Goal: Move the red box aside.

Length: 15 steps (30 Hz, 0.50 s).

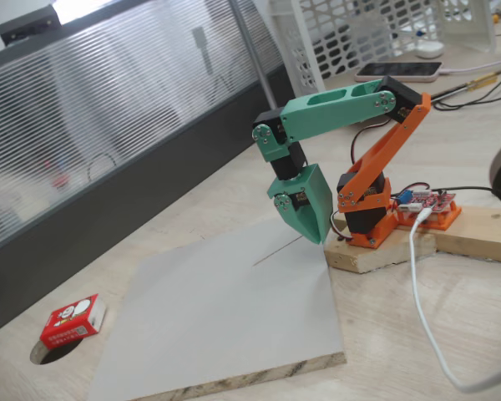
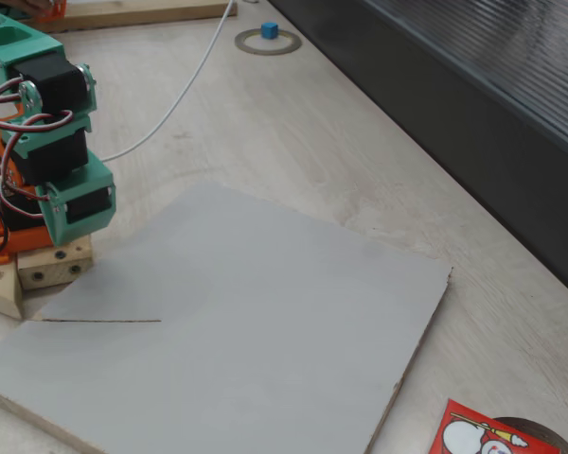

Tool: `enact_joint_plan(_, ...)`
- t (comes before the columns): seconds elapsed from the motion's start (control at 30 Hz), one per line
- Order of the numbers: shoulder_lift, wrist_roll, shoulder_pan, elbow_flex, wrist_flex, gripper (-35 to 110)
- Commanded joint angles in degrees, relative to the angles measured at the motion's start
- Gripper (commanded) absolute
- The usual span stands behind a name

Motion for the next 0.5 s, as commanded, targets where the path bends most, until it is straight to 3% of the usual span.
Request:
enact_joint_plan(0.0, -1.14, 0.62, 0.53, -0.7, 0.35, 4)
enact_joint_plan(0.47, -10.11, 0.79, 0.35, -11.95, 0.97, 4)
